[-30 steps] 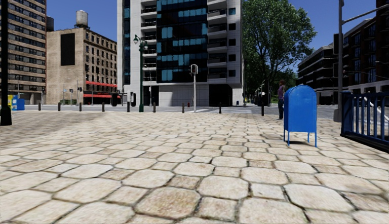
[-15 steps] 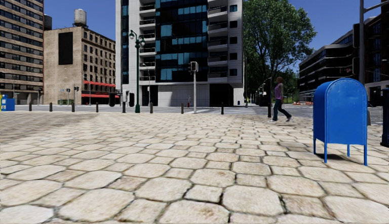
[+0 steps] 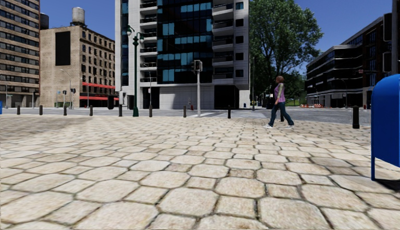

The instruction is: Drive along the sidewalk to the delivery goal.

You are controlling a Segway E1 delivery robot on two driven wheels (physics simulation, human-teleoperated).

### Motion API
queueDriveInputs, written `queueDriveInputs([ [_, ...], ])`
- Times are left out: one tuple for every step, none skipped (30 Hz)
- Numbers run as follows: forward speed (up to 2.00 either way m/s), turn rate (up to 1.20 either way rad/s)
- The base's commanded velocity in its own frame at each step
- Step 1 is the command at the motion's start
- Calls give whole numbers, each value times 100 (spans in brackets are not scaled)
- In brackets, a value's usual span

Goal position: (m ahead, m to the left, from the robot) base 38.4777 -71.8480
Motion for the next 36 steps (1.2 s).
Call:
queueDriveInputs([
  [176, -19],
  [176, -19],
  [176, -19],
  [176, -20],
  [176, -22],
  [176, -22],
  [176, -25],
  [176, -29],
  [176, -32],
  [176, -36],
  [176, -36],
  [176, -37],
  [176, -44],
  [176, -55],
  [176, -60],
  [176, -60],
  [176, -62],
  [176, -62],
  [176, -63],
  [176, -63],
  [176, -63],
  [176, -64],
  [176, -64],
  [176, -64],
  [176, -64],
  [176, -64],
  [176, -64],
  [175, -64],
  [175, -65],
  [175, -65],
  [175, -65],
  [175, -65],
  [175, -66],
  [175, -66],
  [175, -66],
  [175, -67],
])
